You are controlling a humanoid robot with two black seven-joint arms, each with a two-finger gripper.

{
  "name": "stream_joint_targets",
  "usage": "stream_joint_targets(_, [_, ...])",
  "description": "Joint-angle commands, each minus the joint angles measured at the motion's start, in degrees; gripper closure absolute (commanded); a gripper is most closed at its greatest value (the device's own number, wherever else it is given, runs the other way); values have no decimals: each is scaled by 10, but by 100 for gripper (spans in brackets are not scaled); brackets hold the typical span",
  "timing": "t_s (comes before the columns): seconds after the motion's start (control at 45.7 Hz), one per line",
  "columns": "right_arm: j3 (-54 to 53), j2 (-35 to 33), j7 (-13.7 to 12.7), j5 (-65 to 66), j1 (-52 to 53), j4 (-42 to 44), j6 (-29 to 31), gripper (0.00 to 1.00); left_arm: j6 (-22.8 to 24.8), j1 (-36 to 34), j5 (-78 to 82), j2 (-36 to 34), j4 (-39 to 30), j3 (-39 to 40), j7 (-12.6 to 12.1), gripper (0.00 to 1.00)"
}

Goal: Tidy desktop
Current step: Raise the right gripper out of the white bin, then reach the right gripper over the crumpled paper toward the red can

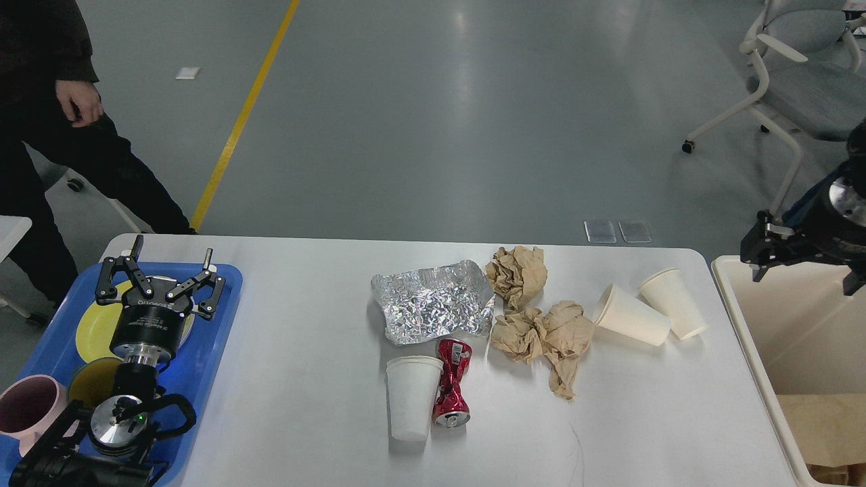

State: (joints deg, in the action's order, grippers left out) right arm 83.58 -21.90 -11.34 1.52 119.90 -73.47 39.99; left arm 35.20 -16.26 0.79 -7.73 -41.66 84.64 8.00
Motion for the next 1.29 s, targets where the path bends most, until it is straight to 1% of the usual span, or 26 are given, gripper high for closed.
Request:
stream_joint_targets(0.0, [1, 23, 0, -28, 92, -95, 3, 0, 0, 0, 0, 0, 0, 0, 0, 4])
stream_joint_targets(0.175, [-39, 32, 0, -34, 221, -231, 1, 0, 0, 0, 0, 0, 0, 0, 0, 4])
stream_joint_targets(0.241, [-65, 33, 0, -36, 257, -262, 0, 0, 0, 0, 0, 0, 0, 0, 0, 4])
stream_joint_targets(0.394, [-72, 53, 1, -77, 277, -265, 3, 0, 0, 0, 0, 0, 0, 0, 0, 4])
stream_joint_targets(0.547, [-82, 54, 4, -83, 270, -265, -1, 0, 0, 0, 0, 0, 0, 0, 0, 4])
stream_joint_targets(0.656, [-113, 49, 4, -85, 255, -260, -5, 0, 0, 0, 0, 0, 0, 0, 0, 4])
stream_joint_targets(0.787, [-171, 41, 4, -85, 206, -237, -12, 0, 0, 0, 0, 0, 0, 0, 0, 4])
stream_joint_targets(0.94, [-277, 49, -3, -82, 105, -211, -62, 0, 0, 0, 0, 0, 0, 0, 0, 4])
stream_joint_targets(1.05, [-353, 61, -20, -81, 1, -158, -97, 0, 0, 0, 0, 0, 0, 0, 0, 4])
stream_joint_targets(1.159, [-395, 108, -30, -78, -93, -81, -121, 0, 0, 0, 0, 0, 0, 0, 0, 4])
stream_joint_targets(1.268, [-412, 166, -32, -78, -164, -4, -142, 0, 0, 0, 0, 0, 0, 0, 0, 4])
